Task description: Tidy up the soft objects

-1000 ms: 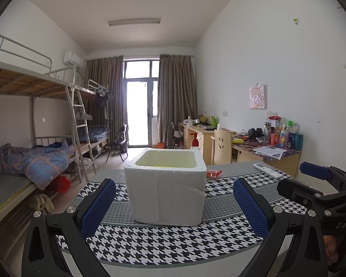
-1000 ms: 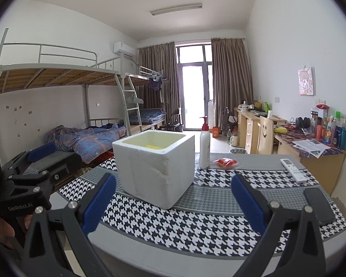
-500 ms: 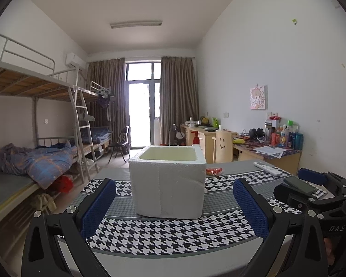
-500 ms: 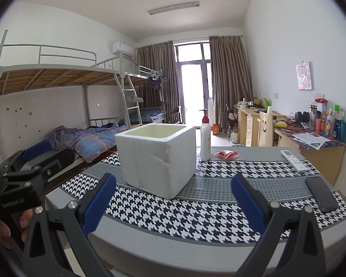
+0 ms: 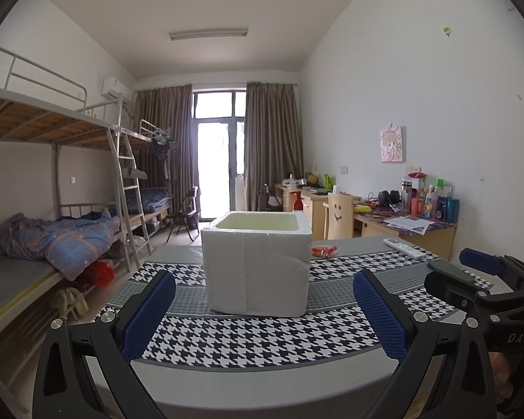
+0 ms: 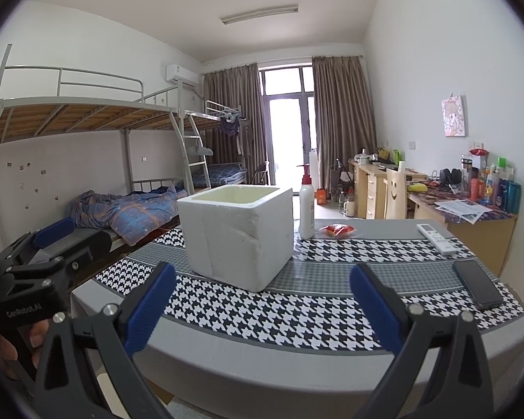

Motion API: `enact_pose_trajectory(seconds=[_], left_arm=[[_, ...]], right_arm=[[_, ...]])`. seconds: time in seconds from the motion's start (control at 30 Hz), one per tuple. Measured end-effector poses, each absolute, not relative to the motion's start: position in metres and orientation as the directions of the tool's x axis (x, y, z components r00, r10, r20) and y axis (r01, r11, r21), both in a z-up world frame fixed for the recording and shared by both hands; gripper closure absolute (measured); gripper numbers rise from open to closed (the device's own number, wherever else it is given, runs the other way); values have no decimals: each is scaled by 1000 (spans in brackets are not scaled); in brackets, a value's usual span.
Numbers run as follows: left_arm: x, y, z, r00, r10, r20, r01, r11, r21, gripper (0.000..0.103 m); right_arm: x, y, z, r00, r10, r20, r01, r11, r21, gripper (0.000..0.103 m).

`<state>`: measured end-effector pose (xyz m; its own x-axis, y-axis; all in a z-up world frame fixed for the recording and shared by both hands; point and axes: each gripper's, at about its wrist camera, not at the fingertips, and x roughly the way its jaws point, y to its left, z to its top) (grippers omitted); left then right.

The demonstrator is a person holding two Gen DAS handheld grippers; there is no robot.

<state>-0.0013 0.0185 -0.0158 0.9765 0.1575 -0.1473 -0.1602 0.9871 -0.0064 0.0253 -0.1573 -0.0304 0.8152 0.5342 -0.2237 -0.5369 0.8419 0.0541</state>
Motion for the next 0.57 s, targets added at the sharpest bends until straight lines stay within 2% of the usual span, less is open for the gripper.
enact_pose_trajectory(seconds=[0.57], left_arm=[[-7, 18, -19, 976, 166, -143, -169, 986, -6, 1]], right_arm=[[16, -154, -33, 813, 539, -222, -545, 837, 37, 2]])
